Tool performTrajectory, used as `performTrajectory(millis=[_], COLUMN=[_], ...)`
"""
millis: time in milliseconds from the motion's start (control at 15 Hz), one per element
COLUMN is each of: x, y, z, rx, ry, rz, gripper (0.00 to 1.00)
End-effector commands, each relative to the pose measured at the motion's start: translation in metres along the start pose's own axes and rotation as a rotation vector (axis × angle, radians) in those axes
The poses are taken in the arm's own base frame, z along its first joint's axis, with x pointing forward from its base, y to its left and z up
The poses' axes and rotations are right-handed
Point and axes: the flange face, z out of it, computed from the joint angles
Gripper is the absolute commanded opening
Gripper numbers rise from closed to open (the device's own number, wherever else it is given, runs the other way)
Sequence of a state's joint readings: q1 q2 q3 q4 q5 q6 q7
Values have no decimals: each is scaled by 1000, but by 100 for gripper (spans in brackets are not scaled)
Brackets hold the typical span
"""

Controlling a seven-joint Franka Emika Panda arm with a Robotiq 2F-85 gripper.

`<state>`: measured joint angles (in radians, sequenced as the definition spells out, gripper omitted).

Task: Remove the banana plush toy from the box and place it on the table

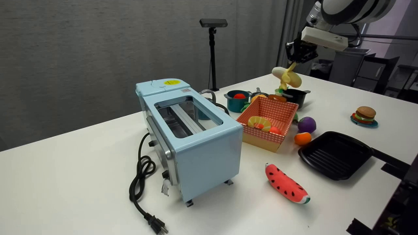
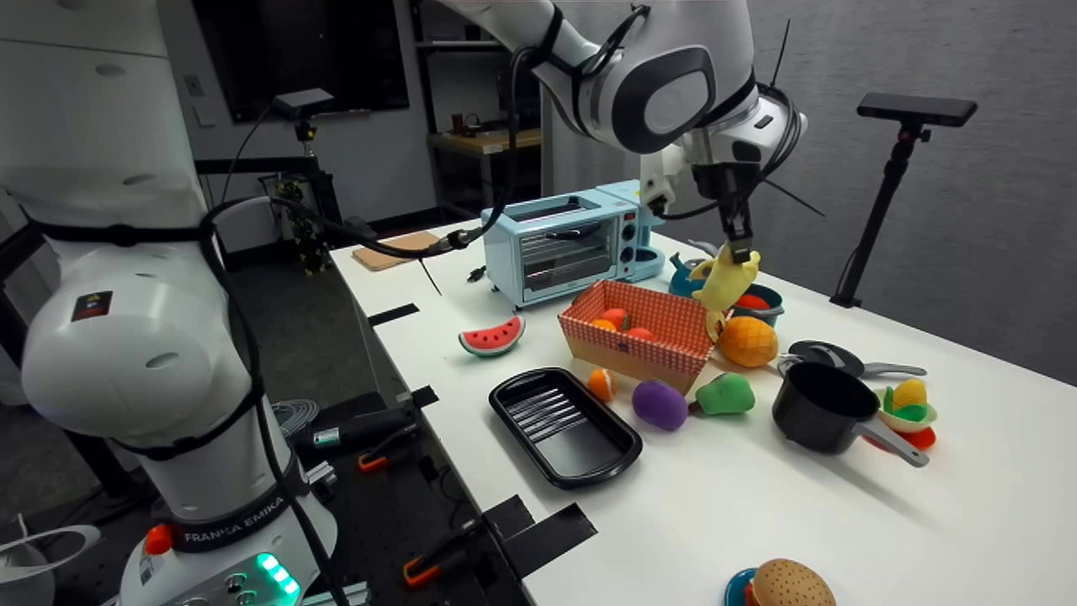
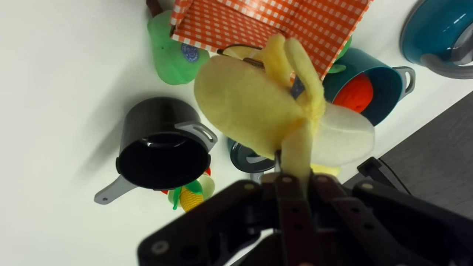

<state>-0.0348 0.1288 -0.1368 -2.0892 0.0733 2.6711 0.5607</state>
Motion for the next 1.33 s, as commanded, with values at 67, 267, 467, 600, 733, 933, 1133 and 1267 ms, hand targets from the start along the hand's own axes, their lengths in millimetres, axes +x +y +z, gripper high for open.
performTrajectory(millis=[67, 267, 467, 600, 733, 933, 1133, 1267], x=[-9, -17, -25, -28, -34, -40, -45, -49], y=[18, 28, 44, 55, 63, 73, 79, 82], z=[-15, -21, -31, -38, -41, -47, -49, -50], rx=[35, 37, 56, 67, 78, 88, 91, 90], ry=[5, -31, -47, -48, -49, -52, -56, -58], rz=[10, 19, 45, 62, 76, 90, 94, 90], gripper=[1, 1, 1, 1, 1, 1, 1, 1])
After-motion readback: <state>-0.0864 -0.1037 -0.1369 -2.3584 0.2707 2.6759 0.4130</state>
